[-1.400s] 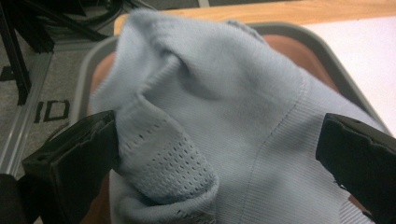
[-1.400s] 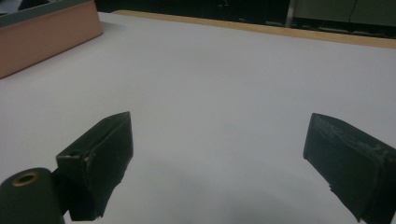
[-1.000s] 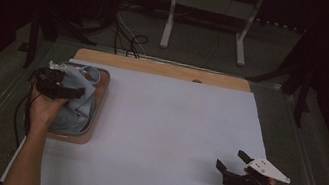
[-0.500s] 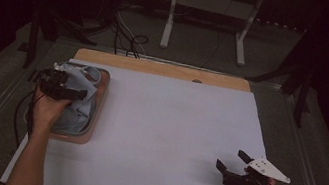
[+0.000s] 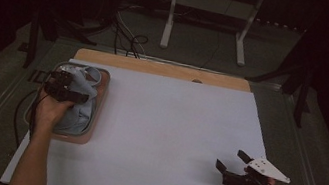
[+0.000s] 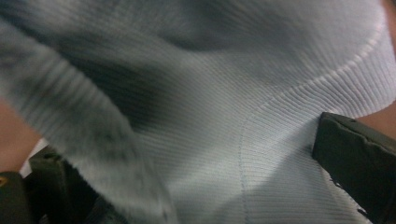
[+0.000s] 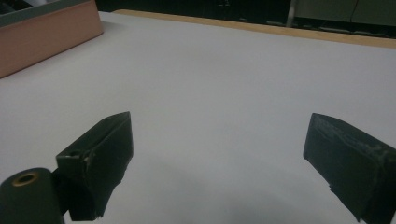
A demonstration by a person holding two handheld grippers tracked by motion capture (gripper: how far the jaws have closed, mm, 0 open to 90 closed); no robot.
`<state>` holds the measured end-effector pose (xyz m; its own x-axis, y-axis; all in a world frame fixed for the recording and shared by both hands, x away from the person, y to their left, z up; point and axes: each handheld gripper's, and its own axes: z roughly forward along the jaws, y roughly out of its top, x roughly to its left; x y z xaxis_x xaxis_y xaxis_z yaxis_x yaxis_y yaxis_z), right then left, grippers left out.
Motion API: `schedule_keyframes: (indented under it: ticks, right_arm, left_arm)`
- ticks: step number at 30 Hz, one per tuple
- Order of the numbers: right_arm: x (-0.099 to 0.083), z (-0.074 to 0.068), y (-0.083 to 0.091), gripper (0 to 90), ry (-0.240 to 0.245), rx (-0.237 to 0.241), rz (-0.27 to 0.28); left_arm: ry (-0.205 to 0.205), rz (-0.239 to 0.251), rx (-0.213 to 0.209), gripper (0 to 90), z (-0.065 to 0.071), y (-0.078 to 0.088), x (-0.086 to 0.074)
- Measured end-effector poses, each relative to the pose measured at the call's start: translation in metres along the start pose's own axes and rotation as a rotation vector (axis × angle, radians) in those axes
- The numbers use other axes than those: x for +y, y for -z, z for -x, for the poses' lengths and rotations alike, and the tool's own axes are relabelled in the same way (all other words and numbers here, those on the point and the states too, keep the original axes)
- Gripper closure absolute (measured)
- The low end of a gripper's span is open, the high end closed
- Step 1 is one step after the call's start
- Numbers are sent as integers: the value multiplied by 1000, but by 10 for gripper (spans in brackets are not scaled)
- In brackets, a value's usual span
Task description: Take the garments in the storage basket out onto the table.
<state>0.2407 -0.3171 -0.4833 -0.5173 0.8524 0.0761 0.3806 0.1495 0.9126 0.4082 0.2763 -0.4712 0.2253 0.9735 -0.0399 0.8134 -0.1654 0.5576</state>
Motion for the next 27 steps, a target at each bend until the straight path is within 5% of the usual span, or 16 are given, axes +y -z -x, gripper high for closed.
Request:
schedule_keyframes:
  ticks: [16, 23, 27]
  right_arm:
    - [0, 0, 0, 84, 1, -2, 1]
    - [0, 0, 1, 84, 3, -1, -1]
    - [0, 1, 1, 84, 2, -3, 0]
  left_arm:
    - [4, -90, -1, 266, 1, -5, -1]
    - [3, -83, -32, 663, -1, 0, 0]
    - [-11, -83, -32, 741, 1, 1, 1]
